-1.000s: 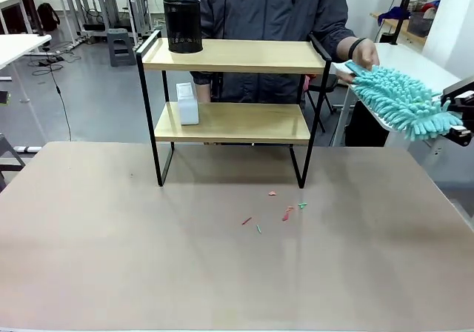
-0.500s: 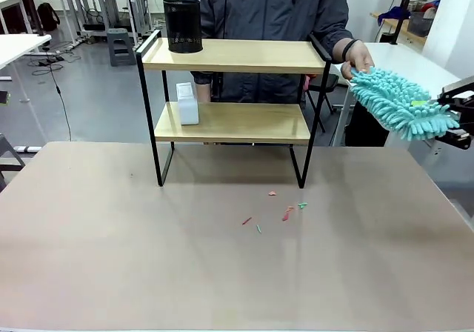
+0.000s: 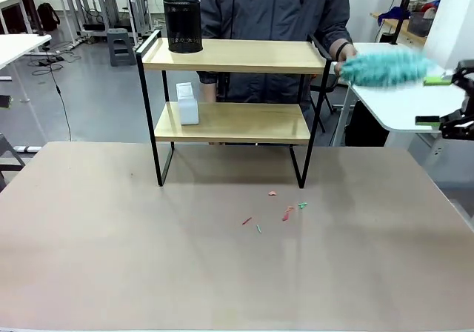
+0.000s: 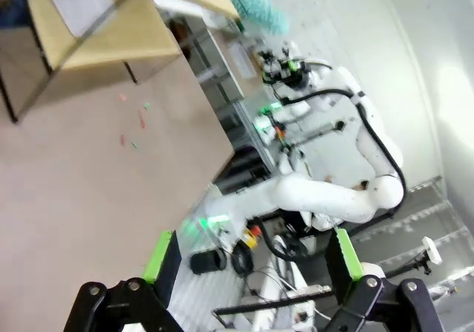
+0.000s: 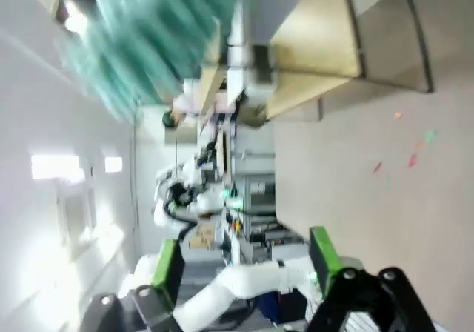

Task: Clean the shelf.
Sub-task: Hand the Duster back to the human.

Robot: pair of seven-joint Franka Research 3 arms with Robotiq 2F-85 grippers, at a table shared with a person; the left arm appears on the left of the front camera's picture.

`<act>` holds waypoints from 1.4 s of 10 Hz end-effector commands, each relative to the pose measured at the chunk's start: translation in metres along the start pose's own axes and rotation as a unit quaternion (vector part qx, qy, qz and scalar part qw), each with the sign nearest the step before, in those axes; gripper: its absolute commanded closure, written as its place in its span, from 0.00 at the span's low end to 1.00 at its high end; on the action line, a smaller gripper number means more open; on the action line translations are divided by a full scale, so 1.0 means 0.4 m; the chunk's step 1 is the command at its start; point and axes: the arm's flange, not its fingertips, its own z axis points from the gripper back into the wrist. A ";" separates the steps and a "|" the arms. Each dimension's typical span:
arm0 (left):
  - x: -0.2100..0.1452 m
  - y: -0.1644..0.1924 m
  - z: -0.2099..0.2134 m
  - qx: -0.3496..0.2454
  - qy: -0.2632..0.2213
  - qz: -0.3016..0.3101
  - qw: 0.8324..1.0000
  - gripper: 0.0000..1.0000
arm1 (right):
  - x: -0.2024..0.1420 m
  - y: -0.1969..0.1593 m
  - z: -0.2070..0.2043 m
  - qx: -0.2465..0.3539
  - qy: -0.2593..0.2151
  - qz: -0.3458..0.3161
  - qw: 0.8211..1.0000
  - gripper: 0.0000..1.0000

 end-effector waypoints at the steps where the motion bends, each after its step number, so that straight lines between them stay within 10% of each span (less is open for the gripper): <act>1: -0.033 0.015 -0.113 -0.037 0.049 0.058 0.996 0.00 | -0.103 0.064 -0.087 0.041 0.108 0.045 0.992 0.00; 3: -0.036 -0.001 -0.203 -0.054 0.038 0.096 0.993 0.00 | -0.140 0.092 -0.191 0.074 0.183 0.056 0.979 0.00; 4: -0.039 0.027 -0.125 -0.049 0.049 0.054 0.996 0.00 | -0.110 0.088 -0.099 0.039 0.108 0.043 0.992 0.00; 14: -0.039 0.027 -0.125 -0.049 0.049 0.054 0.996 0.00 | -0.110 0.088 -0.099 0.039 0.108 0.043 0.992 0.00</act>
